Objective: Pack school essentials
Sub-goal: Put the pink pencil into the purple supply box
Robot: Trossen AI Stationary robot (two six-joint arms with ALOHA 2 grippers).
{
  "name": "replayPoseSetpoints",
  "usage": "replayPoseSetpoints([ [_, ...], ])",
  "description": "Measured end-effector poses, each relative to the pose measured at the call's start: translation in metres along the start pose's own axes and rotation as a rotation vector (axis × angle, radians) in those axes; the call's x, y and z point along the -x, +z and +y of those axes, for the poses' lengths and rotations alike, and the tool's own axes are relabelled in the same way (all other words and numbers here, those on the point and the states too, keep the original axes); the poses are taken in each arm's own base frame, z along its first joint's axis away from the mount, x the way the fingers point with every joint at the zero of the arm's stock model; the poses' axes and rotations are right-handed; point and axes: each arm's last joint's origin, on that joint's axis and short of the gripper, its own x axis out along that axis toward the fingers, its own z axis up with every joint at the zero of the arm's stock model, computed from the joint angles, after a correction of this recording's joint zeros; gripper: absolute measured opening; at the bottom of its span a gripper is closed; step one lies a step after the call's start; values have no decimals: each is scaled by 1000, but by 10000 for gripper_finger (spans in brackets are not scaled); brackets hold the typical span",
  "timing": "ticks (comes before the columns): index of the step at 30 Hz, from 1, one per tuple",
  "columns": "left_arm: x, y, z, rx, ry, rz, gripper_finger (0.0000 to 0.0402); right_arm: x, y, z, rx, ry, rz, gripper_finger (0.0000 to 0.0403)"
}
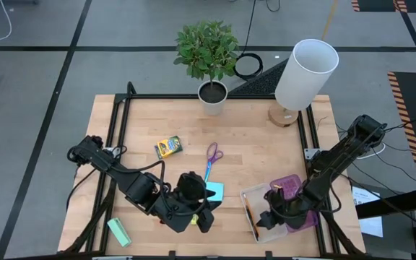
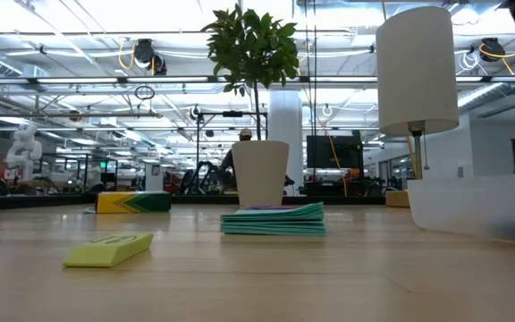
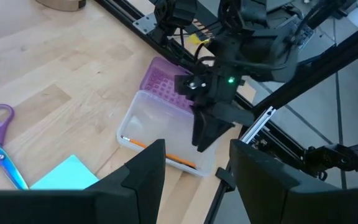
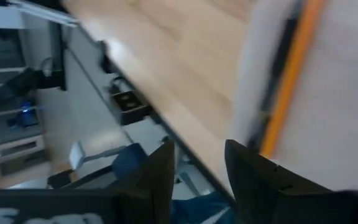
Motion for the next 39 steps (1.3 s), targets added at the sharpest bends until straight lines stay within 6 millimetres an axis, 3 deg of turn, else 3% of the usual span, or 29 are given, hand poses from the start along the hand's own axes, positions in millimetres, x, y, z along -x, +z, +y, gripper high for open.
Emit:
replayPoseSetpoints([
  [7,0,-5,9,61,81,46,182,10,-9,36,73,105,-2,122],
  [17,9,-22,40,226,368,291,182,27,-14,72,167,218,-12,120],
  [26,-4,-54,64,418,582,523,182,82,3,71,249,216,-48,120],
  [34,-24,-94,80,596,670,697,182,140,25,53,344,165,-62,120],
  [39,-30,-109,93,663,773,724,182,163,34,43,447,152,-71,120],
])
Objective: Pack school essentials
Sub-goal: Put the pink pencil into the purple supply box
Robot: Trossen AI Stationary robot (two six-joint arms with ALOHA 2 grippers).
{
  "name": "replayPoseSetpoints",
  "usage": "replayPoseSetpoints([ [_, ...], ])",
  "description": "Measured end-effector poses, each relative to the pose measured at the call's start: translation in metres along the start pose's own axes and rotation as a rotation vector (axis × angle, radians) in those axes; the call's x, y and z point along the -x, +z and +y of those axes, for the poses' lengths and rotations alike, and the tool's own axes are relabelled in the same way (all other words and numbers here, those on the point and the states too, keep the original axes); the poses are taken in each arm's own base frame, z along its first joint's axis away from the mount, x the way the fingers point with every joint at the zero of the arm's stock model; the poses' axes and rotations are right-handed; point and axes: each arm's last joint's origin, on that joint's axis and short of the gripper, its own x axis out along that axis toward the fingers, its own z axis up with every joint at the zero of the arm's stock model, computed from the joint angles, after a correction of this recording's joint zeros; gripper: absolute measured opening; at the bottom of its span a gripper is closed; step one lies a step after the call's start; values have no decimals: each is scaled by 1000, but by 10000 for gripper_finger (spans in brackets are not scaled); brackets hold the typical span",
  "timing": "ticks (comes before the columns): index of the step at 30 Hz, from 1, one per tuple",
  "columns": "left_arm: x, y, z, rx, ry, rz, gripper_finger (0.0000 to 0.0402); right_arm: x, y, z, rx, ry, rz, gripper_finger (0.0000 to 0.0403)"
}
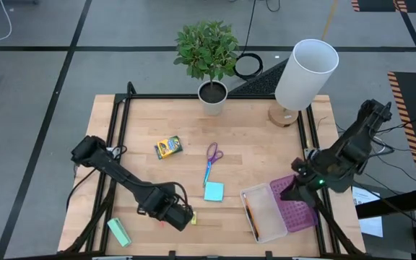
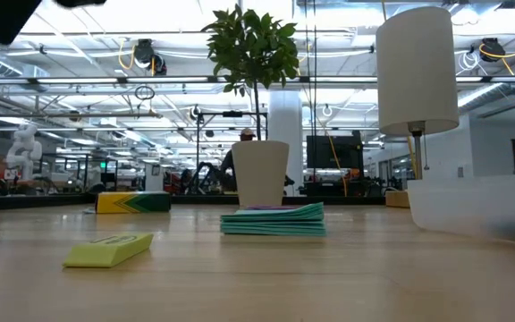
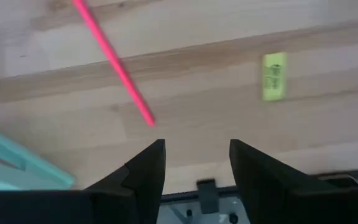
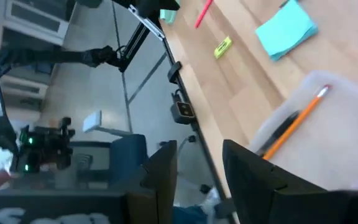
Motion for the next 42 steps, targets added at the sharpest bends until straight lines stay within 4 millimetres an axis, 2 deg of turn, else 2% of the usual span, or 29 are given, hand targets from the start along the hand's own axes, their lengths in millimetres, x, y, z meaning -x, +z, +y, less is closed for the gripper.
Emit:
replayPoseSetpoints([
  [9,-38,10,17,44,159,48,182,15,4,-4,88,35,-1,120],
  [15,-72,17,20,49,110,101,182,14,4,-4,84,39,20,120],
  [19,-87,20,23,91,83,115,182,14,5,-2,40,48,-24,120],
  [26,-102,25,30,141,88,108,182,15,9,5,25,104,-103,120],
  [38,-110,30,38,126,106,92,181,15,11,7,12,108,-184,120],
  [42,-110,30,38,118,94,69,159,15,13,7,18,98,-220,120],
])
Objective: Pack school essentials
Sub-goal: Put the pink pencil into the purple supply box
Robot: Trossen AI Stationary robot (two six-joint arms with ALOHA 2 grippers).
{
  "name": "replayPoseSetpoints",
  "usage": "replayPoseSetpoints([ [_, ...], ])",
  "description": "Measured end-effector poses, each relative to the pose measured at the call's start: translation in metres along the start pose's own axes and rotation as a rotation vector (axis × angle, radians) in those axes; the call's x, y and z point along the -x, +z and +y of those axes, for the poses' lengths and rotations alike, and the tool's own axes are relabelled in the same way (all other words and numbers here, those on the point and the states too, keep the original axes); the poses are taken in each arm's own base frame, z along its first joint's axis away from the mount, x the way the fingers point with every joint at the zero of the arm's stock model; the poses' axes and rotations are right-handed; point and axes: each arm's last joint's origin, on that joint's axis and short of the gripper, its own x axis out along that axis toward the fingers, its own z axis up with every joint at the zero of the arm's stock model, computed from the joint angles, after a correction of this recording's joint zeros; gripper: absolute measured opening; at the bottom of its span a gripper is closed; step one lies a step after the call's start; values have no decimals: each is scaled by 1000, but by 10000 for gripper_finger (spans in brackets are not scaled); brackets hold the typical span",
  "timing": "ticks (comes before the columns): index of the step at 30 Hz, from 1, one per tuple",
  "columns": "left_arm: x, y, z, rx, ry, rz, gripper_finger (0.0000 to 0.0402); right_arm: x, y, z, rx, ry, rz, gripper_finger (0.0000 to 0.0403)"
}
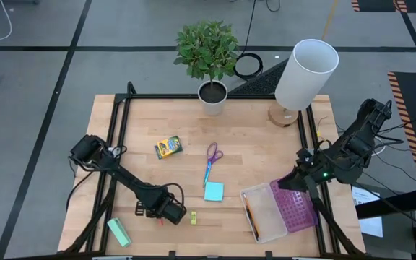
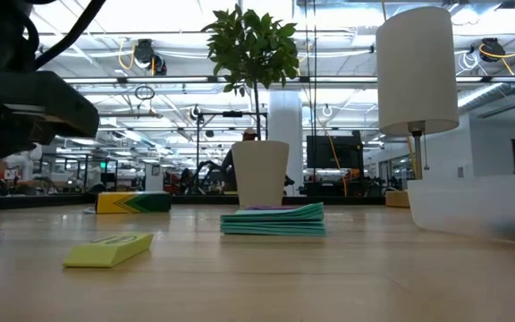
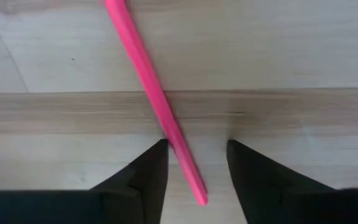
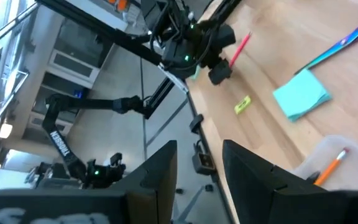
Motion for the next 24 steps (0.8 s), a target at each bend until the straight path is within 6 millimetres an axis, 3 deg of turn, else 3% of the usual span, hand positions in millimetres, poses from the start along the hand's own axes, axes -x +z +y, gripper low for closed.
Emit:
replayPoseSetpoints([
  [14,-1,-1,-4,-42,-62,-27,19,0,1,0,68,-16,-47,120],
  [24,4,-2,-3,-97,-88,-28,33,0,1,-1,79,-18,-46,120],
])
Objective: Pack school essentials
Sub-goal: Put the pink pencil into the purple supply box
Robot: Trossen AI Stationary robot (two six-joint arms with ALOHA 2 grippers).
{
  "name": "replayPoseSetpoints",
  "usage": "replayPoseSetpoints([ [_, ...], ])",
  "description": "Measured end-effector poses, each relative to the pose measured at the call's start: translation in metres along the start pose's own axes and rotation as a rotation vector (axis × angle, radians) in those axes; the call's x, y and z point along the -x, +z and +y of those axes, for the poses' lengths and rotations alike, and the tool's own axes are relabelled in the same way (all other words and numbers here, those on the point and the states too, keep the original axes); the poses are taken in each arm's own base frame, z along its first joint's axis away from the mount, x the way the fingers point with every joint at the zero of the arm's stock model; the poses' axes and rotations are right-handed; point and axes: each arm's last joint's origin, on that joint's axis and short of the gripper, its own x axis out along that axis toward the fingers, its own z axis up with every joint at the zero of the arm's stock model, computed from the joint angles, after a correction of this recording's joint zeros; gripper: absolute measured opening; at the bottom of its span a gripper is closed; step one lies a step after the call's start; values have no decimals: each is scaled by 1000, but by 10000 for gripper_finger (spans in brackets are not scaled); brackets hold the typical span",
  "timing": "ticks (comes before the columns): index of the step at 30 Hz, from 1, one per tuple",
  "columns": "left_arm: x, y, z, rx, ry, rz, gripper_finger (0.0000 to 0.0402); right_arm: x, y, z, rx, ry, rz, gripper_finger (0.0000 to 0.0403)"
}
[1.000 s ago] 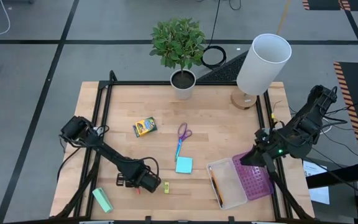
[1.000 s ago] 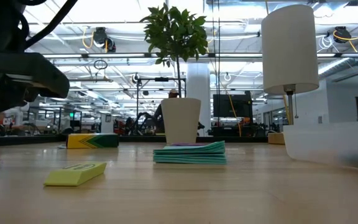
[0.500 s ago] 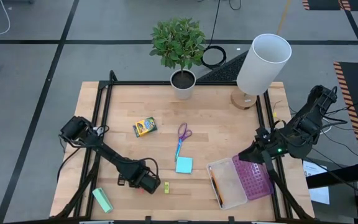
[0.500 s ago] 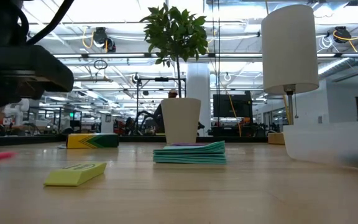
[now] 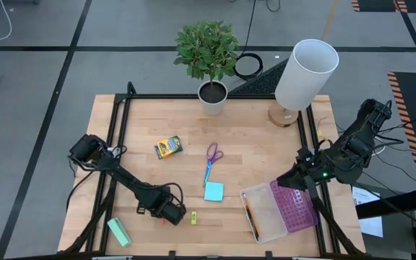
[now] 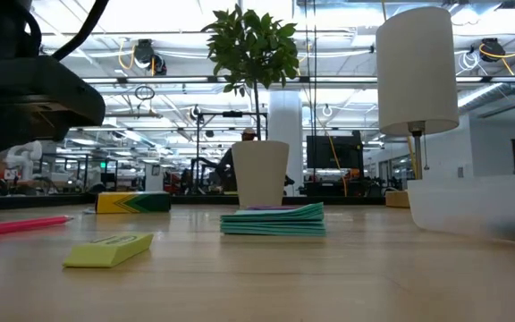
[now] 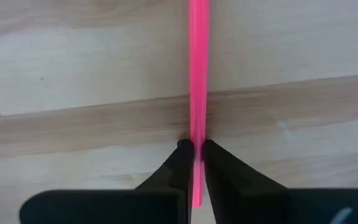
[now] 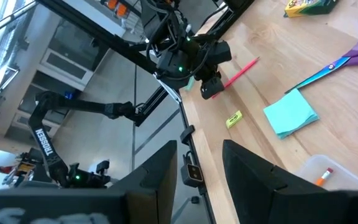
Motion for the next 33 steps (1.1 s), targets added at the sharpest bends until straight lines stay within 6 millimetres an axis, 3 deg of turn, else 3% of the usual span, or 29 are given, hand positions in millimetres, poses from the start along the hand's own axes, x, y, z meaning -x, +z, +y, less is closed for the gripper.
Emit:
replayPoseSetpoints([
  [19,48,5,4,-117,-212,-120,18,0,-1,-2,31,-11,6,120],
  [33,63,17,0,-371,-247,-159,23,-10,10,-5,-46,-35,-74,120],
])
